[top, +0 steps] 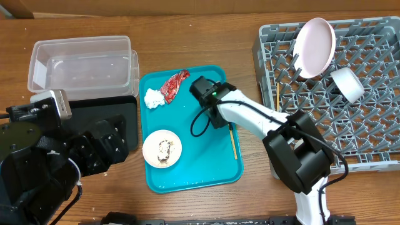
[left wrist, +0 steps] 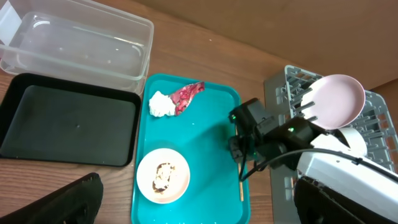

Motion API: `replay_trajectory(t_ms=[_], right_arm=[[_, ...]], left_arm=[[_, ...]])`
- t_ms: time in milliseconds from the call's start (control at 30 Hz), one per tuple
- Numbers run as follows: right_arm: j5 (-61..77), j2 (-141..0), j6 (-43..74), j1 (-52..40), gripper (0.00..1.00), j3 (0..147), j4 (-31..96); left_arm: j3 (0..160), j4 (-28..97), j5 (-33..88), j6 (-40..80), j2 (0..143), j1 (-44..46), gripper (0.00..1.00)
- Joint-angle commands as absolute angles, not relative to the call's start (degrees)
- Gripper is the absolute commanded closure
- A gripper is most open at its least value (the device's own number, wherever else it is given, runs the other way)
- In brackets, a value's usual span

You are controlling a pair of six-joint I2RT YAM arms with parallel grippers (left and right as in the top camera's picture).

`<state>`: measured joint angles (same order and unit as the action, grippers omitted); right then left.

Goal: Sort waste into correct bins and load items into the dishwasher

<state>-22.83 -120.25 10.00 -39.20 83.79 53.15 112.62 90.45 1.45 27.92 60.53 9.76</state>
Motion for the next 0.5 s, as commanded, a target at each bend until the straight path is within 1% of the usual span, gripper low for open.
replay_trajectory(t_ms=[0,67,200,233,300,333,467], right_arm=[[-19.7,-120.9,10.7,-39.9,0.68,84.4,52.8],[-17.3,-120.9,10.7,-39.9,0.76,84.4,52.4],[-16.4,-120.9,10.7,-39.5,0.77,84.1,51.0],[-16.4,-120.9,10.7,-39.4,0.8,83.9,50.3],[-16.2,-120.9,10.8,-38.9,0.9,83.2,49.0],[-15.4,-120.9,10.7,-38.6,0.92,82.8,48.2],[-8.0,-120.9,8.2,-37.5,0.96,82.0,46.4]], left_arm=[[113.0,90.2,1.5,27.4,60.7,9.7,0.0],[113.0,90.2,1.5,27.4,60.7,9.7,0.0],[113.0,90.2,1.5,27.4,60.7,9.7,0.0],[113.0,90.2,1.5,27.4,60.7,9.7,0.0],[113.0,90.2,1.5,27.4,60.7,9.7,0.0],[113.0,90.2,1.5,27.4,60.7,9.7,0.0],[113.0,90.2,1.5,27.4,60.7,9.7,0.0]])
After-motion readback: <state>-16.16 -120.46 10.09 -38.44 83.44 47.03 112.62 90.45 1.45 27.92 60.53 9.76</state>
